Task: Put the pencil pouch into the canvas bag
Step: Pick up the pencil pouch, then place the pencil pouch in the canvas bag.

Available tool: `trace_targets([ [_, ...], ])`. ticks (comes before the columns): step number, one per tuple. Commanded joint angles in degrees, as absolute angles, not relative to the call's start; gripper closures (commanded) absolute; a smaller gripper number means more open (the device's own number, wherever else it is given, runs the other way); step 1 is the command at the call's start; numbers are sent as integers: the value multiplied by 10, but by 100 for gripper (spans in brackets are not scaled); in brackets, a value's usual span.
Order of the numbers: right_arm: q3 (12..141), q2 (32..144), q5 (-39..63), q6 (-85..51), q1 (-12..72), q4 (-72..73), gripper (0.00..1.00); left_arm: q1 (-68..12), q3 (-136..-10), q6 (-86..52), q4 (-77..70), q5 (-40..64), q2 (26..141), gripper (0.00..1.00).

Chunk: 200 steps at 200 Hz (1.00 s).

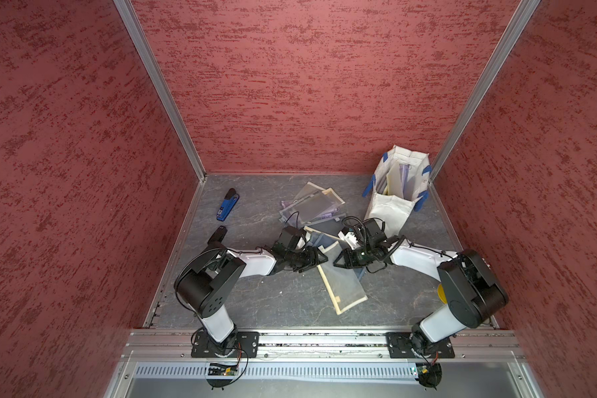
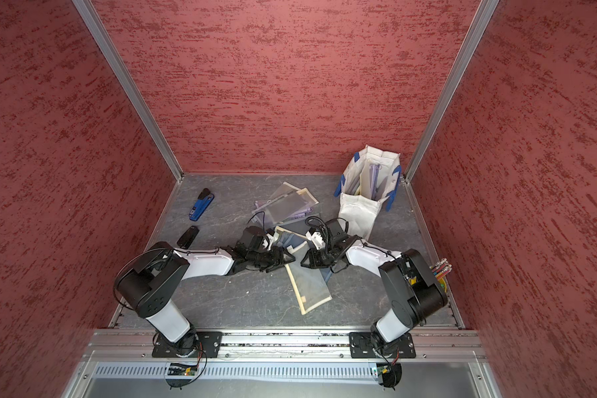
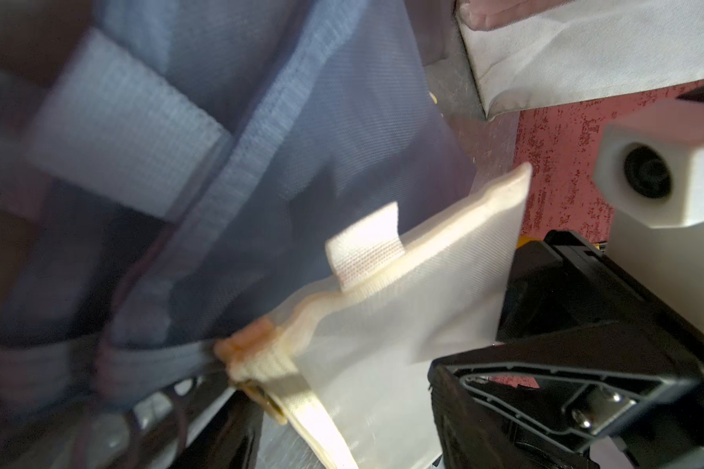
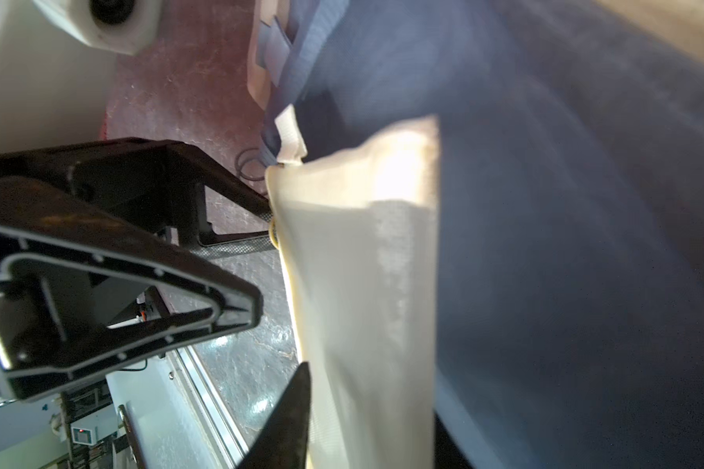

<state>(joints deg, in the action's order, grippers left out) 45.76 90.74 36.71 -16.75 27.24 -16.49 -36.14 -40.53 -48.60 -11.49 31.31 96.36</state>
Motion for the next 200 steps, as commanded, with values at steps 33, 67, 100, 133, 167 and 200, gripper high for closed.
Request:
trace_targets([
  [33,513,828,351,-172,276,-179,100,-337,-409,-433,-23,303,854,25],
  [67,585,802,336,-165,275,-226,100,-300,-422,-382,74,288,765,20],
  [100,718,820,291,-167,267,-289,100,-273,-489,-310,188,262,717,12],
  [133,925,897,229,-160,228,-410,100,-271,-567,-262,239,242,708,5],
  [167,1188,1007,157,-153,157,-551,100,-290,-615,-258,229,229,717,1],
  [200,1520,1164,93,-142,91,-693,100,-320,-646,-258,216,222,739,1],
])
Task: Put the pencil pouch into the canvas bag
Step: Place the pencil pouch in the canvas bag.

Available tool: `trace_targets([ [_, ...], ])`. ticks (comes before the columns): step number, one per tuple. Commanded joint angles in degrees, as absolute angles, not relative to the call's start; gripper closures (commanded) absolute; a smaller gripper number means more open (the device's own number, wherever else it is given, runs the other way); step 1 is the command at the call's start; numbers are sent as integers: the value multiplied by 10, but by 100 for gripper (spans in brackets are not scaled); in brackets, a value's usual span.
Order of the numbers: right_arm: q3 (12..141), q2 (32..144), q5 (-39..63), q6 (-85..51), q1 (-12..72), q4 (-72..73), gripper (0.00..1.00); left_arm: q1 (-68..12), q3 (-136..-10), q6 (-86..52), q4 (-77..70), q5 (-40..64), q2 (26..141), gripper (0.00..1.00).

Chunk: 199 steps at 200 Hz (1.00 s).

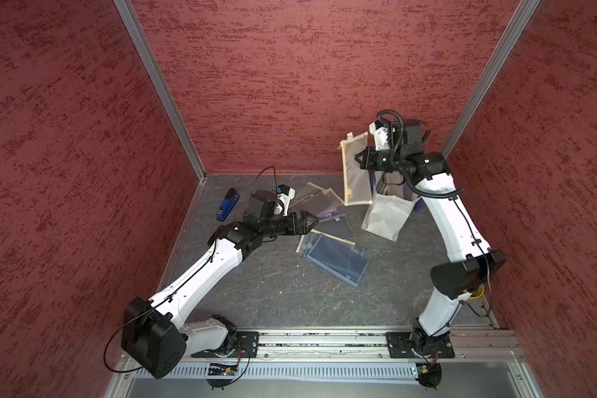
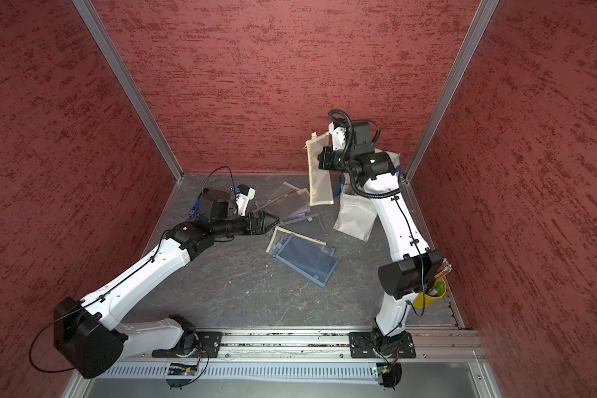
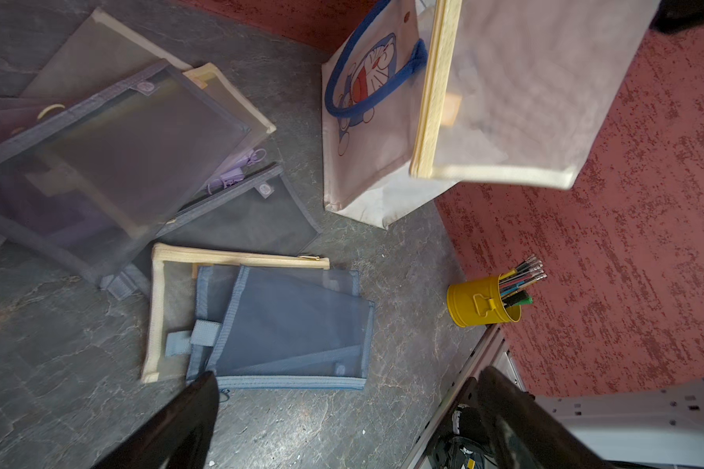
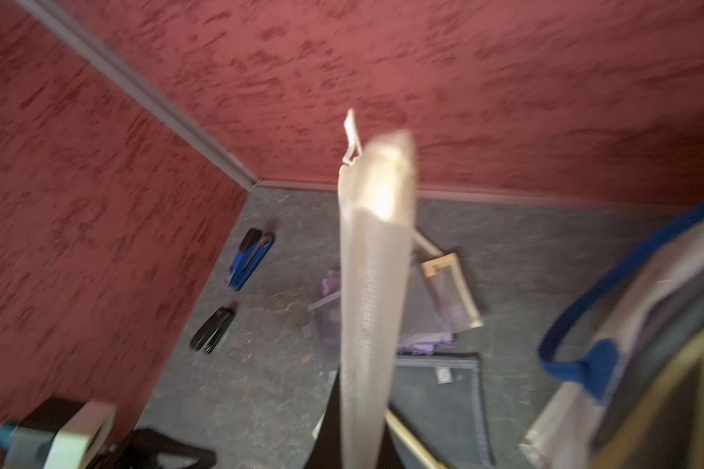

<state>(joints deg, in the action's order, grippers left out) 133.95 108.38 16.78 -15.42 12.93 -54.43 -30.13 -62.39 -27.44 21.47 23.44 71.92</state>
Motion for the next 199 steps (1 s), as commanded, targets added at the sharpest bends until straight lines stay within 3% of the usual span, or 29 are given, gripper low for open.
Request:
trace_targets([
  [1,1529,1168,92,-143,90,-697,100,-321,-647,-258,216,222,740,1],
  [21,1612,1214,96,-150,48,-708,100,-340,-662,-257,219,215,750,1],
  [63,1455,1155,71,-109,9,-573,100,-362,-675,-257,231,207,760,1],
  [111,1456,1185,18,-55,0,-590,100,-367,-682,-254,250,192,759,1],
  [199,1269,1169,-2,-59,0,-503,100,-374,-685,-258,261,182,762,1],
])
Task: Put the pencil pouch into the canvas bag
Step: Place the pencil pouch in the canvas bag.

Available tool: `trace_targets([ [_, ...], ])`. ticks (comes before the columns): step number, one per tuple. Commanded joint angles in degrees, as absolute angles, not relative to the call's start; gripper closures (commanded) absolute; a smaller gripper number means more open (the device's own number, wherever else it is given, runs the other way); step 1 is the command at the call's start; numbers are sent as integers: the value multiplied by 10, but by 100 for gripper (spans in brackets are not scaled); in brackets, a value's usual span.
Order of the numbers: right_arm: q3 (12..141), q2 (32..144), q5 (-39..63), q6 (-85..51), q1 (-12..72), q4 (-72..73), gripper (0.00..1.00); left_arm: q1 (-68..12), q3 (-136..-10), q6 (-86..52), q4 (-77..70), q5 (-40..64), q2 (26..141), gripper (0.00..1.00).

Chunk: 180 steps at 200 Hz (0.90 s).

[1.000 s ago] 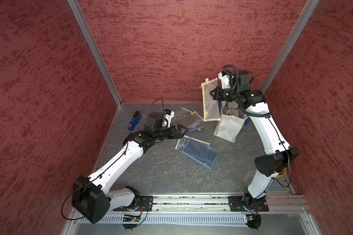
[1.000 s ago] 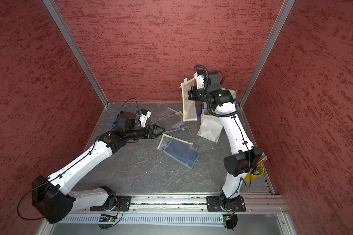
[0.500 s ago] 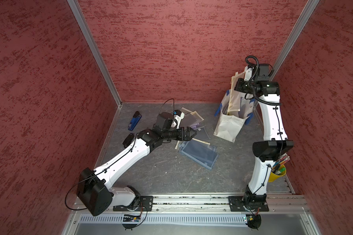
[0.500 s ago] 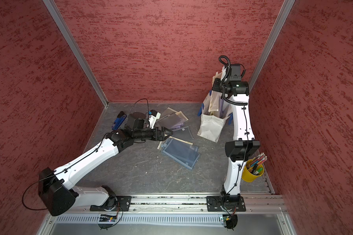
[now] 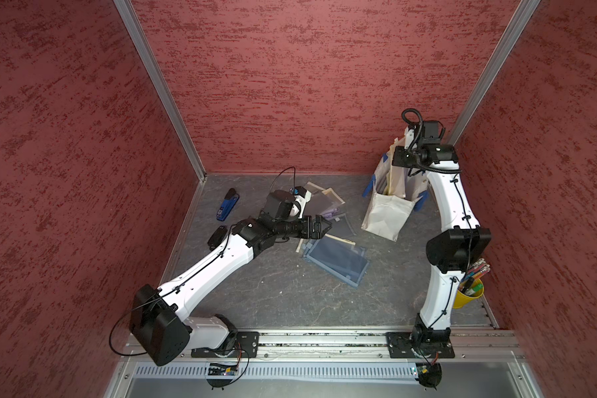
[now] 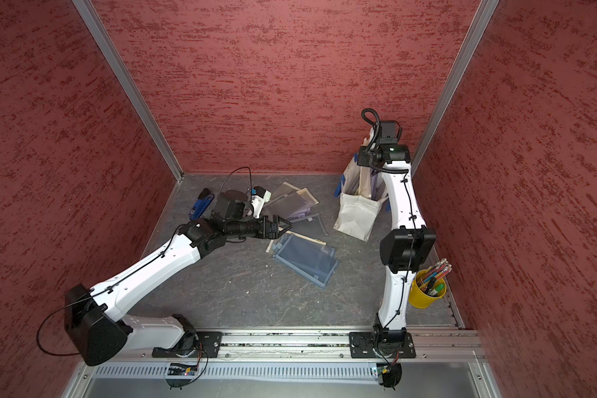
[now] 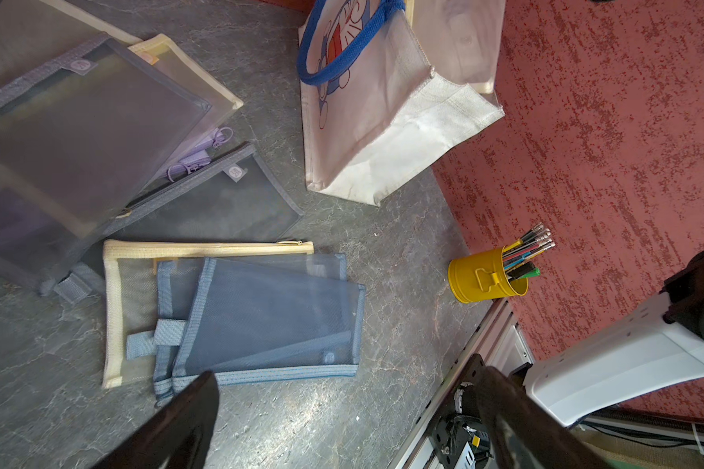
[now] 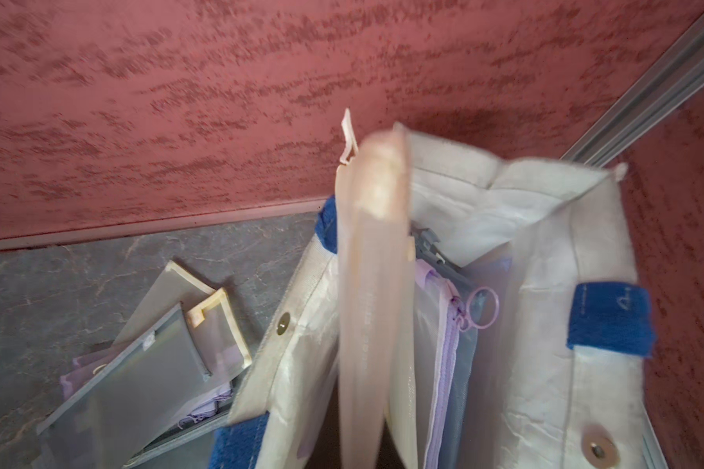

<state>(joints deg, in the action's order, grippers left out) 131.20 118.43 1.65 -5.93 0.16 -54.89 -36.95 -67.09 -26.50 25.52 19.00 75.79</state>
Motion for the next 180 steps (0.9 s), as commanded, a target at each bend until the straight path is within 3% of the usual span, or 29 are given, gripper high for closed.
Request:
trace_targets([
  [1,1267,1169,-3,-59,0,-502,100,-374,-685,-258,261,182,762,1],
  [110,1184,1185,-32,-125,-8,-484,100,-383,-686,-258,266,177,772,1],
  [145,1172,1154,-26,-120,-8,-460,83,-383,-687,-259,264,174,774,1],
  [180,1174,1116,-19,-110,-7,-465,55,-383,-686,-261,253,178,779,1],
])
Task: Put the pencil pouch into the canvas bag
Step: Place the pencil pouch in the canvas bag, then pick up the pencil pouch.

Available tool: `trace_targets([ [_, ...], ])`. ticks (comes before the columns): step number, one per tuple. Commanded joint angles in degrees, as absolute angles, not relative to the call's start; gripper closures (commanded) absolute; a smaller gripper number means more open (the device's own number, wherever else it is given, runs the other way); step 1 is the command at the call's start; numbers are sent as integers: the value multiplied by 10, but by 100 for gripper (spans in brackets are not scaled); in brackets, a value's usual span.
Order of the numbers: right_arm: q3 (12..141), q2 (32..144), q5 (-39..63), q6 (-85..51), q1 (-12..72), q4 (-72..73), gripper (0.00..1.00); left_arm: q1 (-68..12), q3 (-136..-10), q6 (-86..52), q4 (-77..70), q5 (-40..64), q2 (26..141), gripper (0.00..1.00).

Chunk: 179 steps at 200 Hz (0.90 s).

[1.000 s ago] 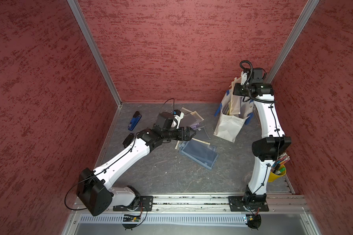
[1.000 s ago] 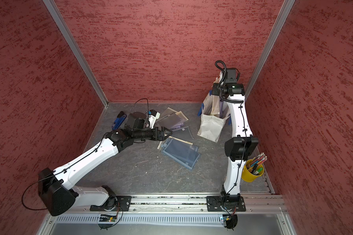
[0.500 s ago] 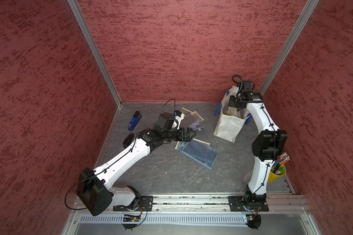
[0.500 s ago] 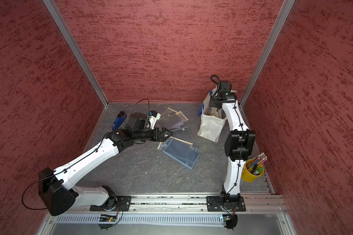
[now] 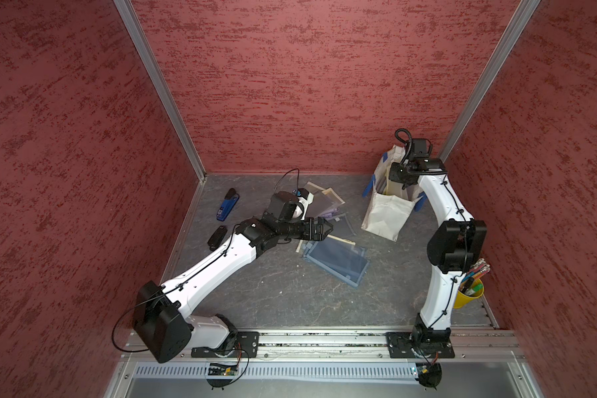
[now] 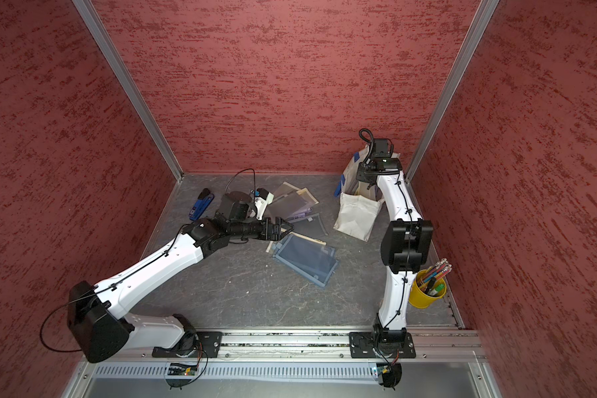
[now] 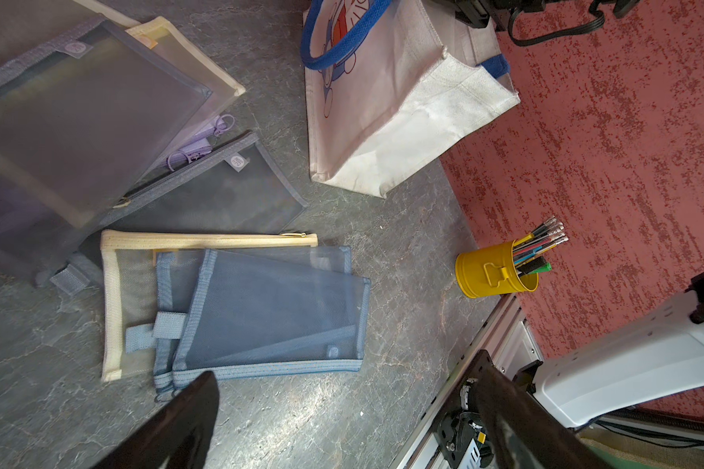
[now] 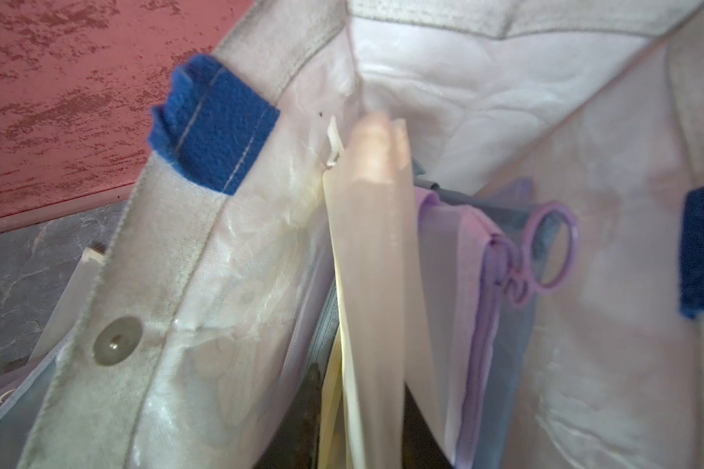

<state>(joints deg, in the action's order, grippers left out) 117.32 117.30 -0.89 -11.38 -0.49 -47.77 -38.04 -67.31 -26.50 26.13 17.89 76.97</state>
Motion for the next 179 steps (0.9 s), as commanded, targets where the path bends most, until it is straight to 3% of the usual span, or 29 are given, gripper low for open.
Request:
trace_targets([
  [1,1173,1115,-18,-109,-8,-466,54,-384,-686,-261,253,178,778,1],
  [27,1138,1060,3,-95,-4,-448,41,-383,-685,-263,247,181,785,1],
  [57,1123,1015,16,-83,5,-475,36,-382,-672,-267,233,184,786,0],
  [122,1011,900,188,-106,72,-453,18,-353,-617,-273,211,202,755,1],
  [179,871,836,230,-137,170,-424,18,-298,-547,-269,225,224,694,1],
])
